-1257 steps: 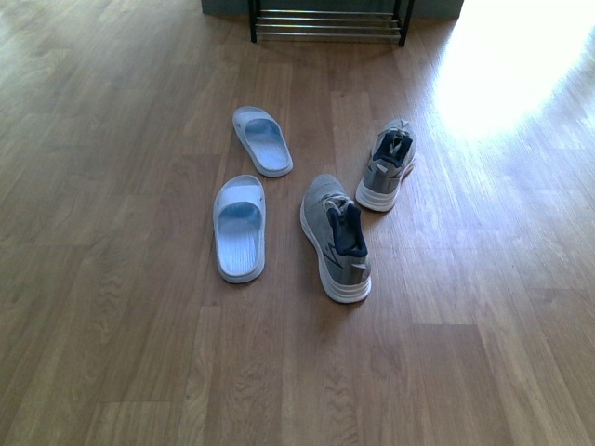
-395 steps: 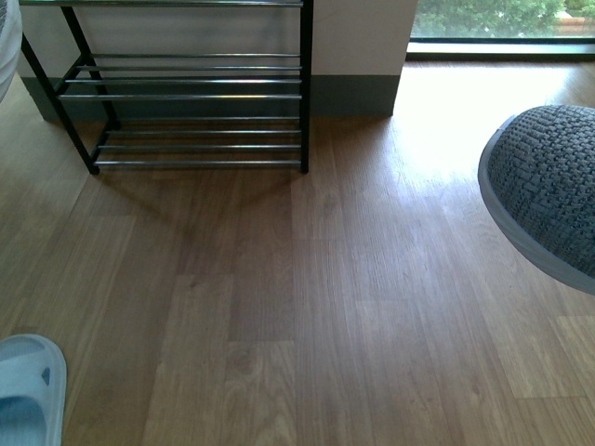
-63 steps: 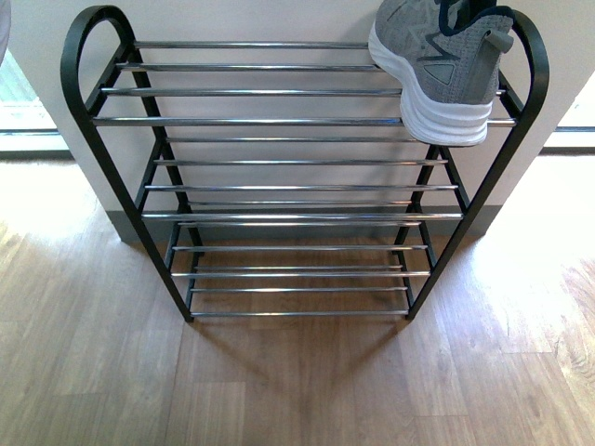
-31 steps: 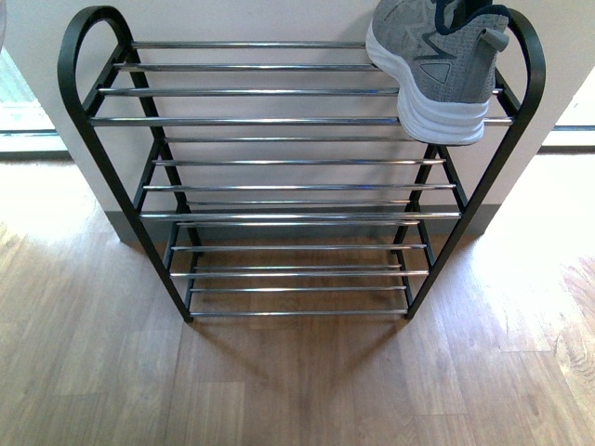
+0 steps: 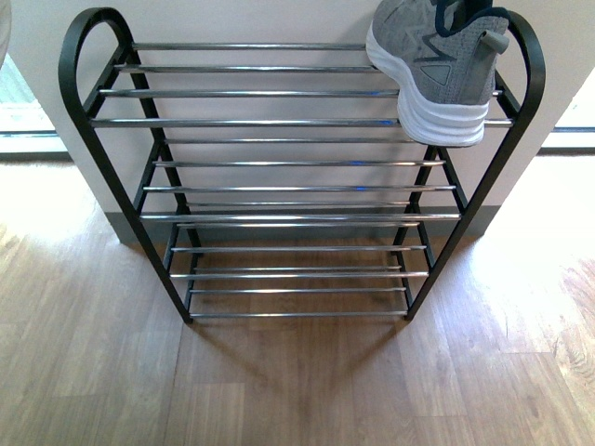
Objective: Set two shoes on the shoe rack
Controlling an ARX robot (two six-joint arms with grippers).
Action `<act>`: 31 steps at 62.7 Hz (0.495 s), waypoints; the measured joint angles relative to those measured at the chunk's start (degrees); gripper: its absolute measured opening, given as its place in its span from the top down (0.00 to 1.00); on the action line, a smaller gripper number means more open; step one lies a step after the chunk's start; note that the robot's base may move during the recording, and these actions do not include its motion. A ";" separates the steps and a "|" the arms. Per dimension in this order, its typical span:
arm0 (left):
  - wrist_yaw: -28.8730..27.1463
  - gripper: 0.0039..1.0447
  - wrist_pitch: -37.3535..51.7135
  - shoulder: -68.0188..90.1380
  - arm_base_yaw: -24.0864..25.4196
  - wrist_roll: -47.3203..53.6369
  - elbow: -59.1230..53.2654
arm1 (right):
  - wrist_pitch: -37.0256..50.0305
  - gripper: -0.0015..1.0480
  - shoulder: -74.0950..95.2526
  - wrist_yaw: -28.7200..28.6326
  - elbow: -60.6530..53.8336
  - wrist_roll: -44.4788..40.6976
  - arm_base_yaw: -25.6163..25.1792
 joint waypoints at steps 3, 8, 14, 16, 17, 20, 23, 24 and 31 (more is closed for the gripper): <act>-0.02 0.99 0.00 0.00 0.00 0.00 0.00 | -0.68 0.99 -1.75 0.00 -1.16 0.00 0.00; 0.04 0.99 0.00 0.00 0.00 0.00 0.00 | -1.81 0.99 -4.24 0.00 -2.64 0.02 0.02; 0.04 0.99 0.00 0.00 0.00 0.00 0.00 | -3.56 0.99 -7.52 0.00 -4.17 0.00 0.00; 0.02 0.99 0.00 0.00 0.00 -0.02 0.00 | -4.17 0.99 -8.61 0.00 -4.68 0.00 0.00; 0.02 0.99 0.00 0.00 0.00 0.00 0.00 | -4.61 0.99 -9.33 0.00 -4.98 0.02 0.02; 0.00 0.99 0.00 0.00 0.00 0.00 0.00 | -5.53 0.99 -10.82 0.00 -5.60 0.00 0.02; 0.02 0.99 0.00 0.00 0.00 0.00 0.00 | -6.75 0.99 -12.68 -0.02 -6.21 0.00 0.02; 0.02 0.99 0.00 0.00 0.00 0.00 0.00 | -6.97 0.99 -13.00 0.00 -6.32 0.00 0.00; 0.04 0.99 0.00 0.00 0.00 -0.02 0.00 | -5.46 0.99 -14.78 0.00 -8.59 0.00 0.02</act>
